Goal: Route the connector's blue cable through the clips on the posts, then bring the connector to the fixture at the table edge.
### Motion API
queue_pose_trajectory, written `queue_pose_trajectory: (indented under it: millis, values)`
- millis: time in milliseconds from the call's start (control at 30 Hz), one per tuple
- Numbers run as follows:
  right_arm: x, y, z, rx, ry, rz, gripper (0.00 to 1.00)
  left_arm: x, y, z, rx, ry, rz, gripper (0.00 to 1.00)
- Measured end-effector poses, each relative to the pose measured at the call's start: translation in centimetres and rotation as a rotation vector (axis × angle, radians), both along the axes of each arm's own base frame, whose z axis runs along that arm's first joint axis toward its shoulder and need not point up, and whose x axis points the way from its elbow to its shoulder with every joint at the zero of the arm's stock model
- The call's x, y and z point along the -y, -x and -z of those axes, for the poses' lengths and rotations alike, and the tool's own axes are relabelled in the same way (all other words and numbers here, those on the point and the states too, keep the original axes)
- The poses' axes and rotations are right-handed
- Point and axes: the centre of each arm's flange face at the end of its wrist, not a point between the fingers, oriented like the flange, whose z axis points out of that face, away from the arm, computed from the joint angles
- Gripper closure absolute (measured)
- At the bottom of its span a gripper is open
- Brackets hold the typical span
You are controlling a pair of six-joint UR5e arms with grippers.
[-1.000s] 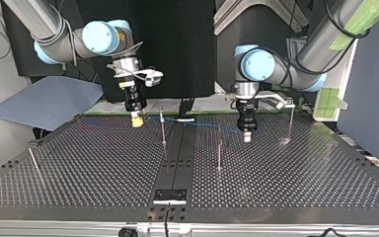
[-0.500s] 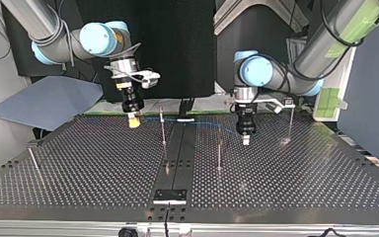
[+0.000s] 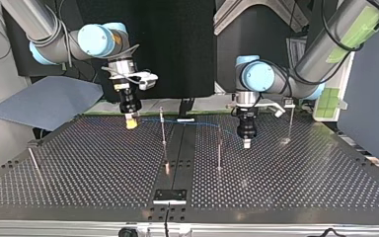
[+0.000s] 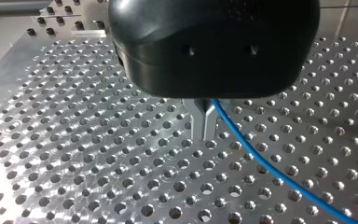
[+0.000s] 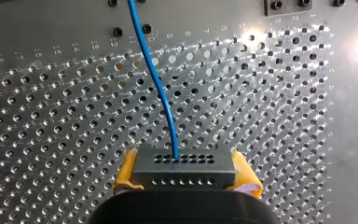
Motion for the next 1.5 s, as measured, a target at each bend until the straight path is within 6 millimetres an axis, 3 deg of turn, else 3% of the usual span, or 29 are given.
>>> queue_pose_trajectory:
  millis: [367,567,967,1500]
  values:
    - [1.1,0.9,0.2,0.012,0.001,0.008,1.00,0.0,-0.7,-0.5,0.013,0.001,0.006,1.00]
    - [2.2,1.4,1.5,0.012,-0.011,0.014,1.00,-0.3,-1.1,-0.6,0.015,0.003,0.003,1.00]
    - [4.3,2.2,1.1,0.046,0.002,0.012,1.00,0.2,-3.5,2.0,-0.019,0.010,0.018,1.00]
    - [7.7,0.8,3.6,0.035,-0.022,-0.048,1.00,-0.2,-5.3,0.1,0.009,0.033,0.008,1.00]
